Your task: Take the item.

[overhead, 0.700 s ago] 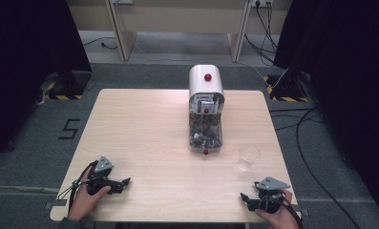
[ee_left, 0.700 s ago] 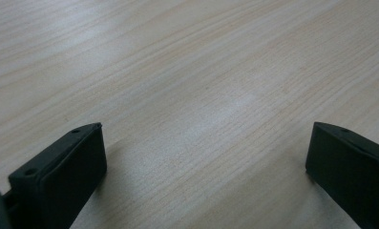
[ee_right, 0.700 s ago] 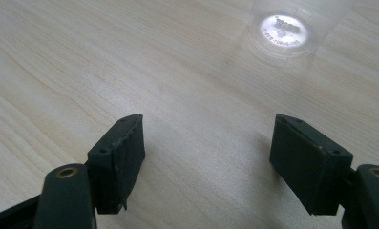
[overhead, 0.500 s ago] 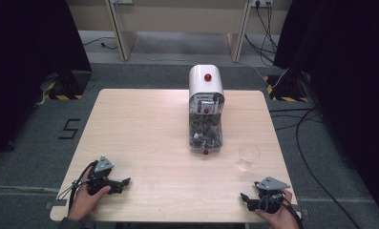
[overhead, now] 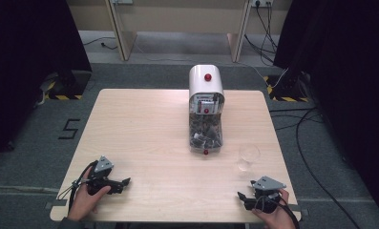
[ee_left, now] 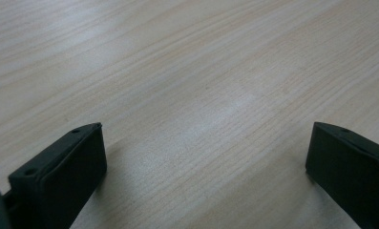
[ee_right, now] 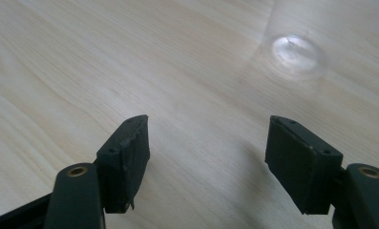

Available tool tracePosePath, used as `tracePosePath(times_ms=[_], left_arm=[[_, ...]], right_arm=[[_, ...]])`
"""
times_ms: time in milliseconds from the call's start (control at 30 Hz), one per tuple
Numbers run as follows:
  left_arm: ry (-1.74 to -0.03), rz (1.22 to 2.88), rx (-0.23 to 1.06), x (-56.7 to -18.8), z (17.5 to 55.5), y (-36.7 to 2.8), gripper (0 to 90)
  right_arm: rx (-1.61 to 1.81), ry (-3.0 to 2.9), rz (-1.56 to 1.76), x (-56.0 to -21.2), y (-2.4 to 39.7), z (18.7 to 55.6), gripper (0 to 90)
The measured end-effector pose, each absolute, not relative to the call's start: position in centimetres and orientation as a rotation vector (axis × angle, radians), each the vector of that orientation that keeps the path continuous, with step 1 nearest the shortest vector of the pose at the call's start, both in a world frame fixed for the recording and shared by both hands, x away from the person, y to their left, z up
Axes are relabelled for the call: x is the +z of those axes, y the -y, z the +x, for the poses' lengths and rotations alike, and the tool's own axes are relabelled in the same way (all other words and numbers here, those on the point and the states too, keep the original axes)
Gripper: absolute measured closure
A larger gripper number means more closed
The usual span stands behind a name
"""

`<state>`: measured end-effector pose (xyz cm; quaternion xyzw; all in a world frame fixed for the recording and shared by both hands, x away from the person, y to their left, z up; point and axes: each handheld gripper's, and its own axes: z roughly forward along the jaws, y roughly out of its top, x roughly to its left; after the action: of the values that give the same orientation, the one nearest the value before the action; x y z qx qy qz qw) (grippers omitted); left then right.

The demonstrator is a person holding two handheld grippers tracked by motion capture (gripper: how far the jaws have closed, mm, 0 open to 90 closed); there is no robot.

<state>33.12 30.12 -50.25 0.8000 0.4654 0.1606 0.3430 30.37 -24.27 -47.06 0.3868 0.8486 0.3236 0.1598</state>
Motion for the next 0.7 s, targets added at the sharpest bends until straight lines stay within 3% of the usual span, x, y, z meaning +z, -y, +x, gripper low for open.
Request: tracePosePath(times_ms=[367, 700], left_arm=[[-1.209, 2.079, 0.417, -50.2, 33.1, -30.1, 0.0], [-1.210, 2.079, 0.417, -50.2, 33.1, -30.1, 0.0]], right_arm=[[1.096, -2.371, 0.984, -45.7, 21.5, 30.7, 42.1], [1.128, -2.344, 0.932, -44.9, 19.8, 31.2, 44.6]])
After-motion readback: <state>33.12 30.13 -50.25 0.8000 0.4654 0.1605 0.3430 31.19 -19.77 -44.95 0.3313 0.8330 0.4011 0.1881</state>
